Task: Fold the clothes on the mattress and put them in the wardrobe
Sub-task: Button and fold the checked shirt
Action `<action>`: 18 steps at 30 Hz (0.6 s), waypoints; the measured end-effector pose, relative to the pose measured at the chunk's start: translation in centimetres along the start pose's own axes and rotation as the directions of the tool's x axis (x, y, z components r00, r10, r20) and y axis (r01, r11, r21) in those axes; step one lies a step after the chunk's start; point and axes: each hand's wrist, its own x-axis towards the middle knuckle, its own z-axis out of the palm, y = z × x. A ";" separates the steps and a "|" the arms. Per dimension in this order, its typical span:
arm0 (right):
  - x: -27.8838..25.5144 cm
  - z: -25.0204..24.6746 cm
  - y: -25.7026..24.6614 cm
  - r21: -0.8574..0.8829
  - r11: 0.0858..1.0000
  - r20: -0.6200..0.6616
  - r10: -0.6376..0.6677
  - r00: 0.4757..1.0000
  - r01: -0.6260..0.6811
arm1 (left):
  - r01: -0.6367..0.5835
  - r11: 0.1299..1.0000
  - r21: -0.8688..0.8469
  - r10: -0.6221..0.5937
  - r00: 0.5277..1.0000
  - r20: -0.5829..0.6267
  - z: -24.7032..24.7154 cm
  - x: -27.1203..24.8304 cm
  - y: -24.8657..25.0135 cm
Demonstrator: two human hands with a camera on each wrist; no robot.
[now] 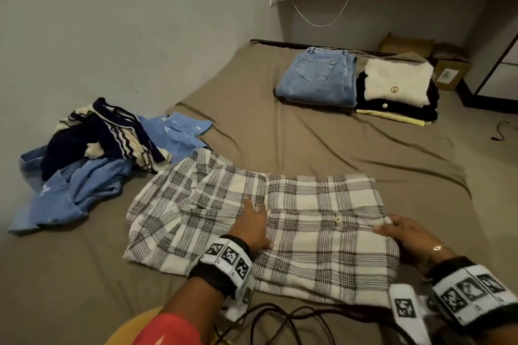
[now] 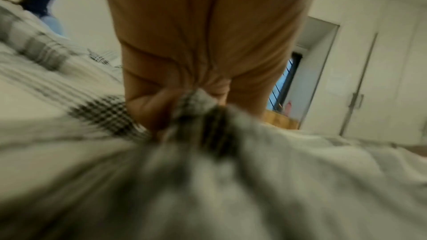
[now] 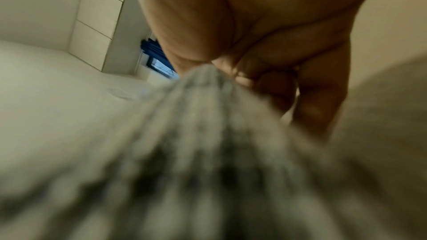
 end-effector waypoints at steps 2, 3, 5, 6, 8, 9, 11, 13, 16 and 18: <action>-0.9 0.3 -0.6 0.012 1.000 0.043 -0.010 0.999 0.010 | 0.001 1.000 0.019 -0.001 1.000 0.004 -0.8 -0.4 -0.2; -1.4 0.7 -1.7 0.041 0.999 0.065 -0.036 0.997 0.034 | -0.013 1.000 -0.016 0.013 1.000 -0.021 -1.9 -0.8 -0.7; -2.4 2.2 -5.1 0.121 0.988 0.121 -0.113 0.986 0.099 | -0.061 0.971 -0.229 0.036 0.993 -0.110 -5.0 -1.7 -2.7; -3.0 3.5 -7.3 0.143 0.980 0.177 -0.163 0.971 0.139 | -0.111 0.915 -0.388 0.057 0.987 -0.148 -6.6 -2.3 -3.9; -4.3 7.5 -11.8 0.142 0.965 0.269 -0.251 0.930 0.219 | -0.187 0.761 -0.621 0.081 0.978 -0.194 -9.6 -4.0 -6.6; -4.5 10.0 -13.5 0.118 0.960 0.266 -0.278 0.923 0.255 | -0.191 0.705 -0.683 0.064 0.976 -0.207 -10.8 -4.7 -7.9; -4.7 16.3 -16.3 0.072 0.946 0.321 -0.323 0.890 0.317 | -0.171 0.582 -0.795 0.009 0.979 -0.204 -12.5 -5.7 -10.4; -4.7 22.9 -17.7 0.076 0.945 0.443 -0.317 0.838 0.317 | -0.136 0.502 -0.854 -0.111 0.969 -0.219 -12.9 -6.2 -12.4; -3.6 29.5 -16.4 0.017 0.955 0.622 -0.242 0.745 0.296 | -0.136 0.532 -0.836 -0.316 0.884 -0.345 -12.1 -5.5 -15.7; -2.6 30.9 -15.5 0.064 0.983 0.554 -0.180 0.813 0.173 | -0.033 0.620 -0.784 -0.333 0.893 -0.302 -10.6 -4.8 -18.2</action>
